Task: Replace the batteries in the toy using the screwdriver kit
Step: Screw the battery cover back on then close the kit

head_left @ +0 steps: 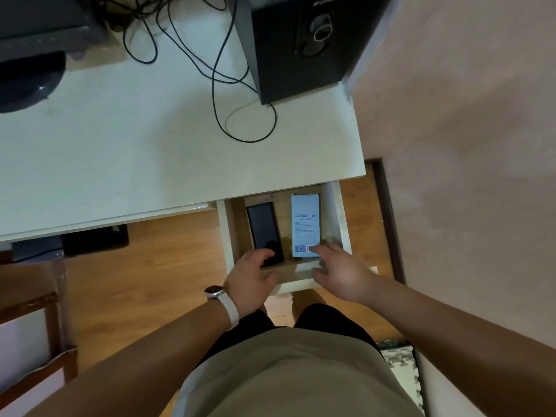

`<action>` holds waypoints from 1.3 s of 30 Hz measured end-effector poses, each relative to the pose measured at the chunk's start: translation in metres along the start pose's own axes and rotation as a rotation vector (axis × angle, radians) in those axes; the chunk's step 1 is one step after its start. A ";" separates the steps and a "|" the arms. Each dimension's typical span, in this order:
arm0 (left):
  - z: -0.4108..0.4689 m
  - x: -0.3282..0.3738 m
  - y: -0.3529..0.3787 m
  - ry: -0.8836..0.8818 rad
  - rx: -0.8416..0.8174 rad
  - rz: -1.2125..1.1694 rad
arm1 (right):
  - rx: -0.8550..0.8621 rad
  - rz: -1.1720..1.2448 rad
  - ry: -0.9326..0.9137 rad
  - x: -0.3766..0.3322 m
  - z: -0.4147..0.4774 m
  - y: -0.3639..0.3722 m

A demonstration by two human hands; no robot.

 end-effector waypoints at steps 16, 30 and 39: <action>-0.024 -0.002 0.009 0.477 -0.007 0.645 | 0.015 -0.402 -0.354 -0.015 -0.018 0.002; 0.010 0.035 -0.058 0.530 0.395 0.696 | 0.334 -0.477 -0.321 -0.041 0.019 -0.065; 0.033 0.039 -0.103 0.329 0.617 0.821 | 0.646 -0.625 -0.255 -0.067 0.029 -0.108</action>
Point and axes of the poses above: each hand's wrist, its own z-axis towards the middle knuckle, its own y-axis out of the palm, x = y × z, the point moved 10 cm from there along z, towards the middle knuckle
